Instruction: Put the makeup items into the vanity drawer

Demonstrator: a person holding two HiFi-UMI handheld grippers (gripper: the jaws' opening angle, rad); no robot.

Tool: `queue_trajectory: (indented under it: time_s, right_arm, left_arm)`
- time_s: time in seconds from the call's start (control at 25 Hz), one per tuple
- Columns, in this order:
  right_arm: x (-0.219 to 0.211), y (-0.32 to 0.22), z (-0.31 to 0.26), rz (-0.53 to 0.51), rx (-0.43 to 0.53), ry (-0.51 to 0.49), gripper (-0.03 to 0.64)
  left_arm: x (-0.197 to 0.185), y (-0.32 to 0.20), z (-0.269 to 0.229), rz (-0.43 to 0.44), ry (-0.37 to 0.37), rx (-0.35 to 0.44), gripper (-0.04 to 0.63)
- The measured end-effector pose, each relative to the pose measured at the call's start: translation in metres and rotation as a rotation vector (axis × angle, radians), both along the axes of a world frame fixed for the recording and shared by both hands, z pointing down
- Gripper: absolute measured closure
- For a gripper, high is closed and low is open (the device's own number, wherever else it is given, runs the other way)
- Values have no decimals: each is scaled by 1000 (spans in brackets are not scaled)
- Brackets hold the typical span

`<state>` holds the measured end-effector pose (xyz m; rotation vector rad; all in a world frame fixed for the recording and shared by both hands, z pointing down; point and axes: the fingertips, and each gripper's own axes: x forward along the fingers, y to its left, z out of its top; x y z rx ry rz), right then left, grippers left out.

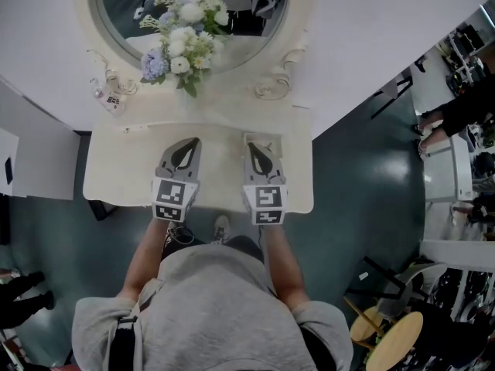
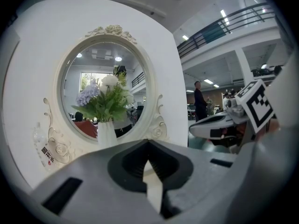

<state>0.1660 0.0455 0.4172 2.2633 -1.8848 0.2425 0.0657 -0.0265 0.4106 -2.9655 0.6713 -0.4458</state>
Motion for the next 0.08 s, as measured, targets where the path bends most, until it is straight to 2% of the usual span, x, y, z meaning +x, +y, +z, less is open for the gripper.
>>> queue_trajectory:
  time_s: [0.08]
  right_arm:
    - [0,0,1,1,-3,2,603]
  left_arm:
    - [0,1,0,2,-1,-1,594]
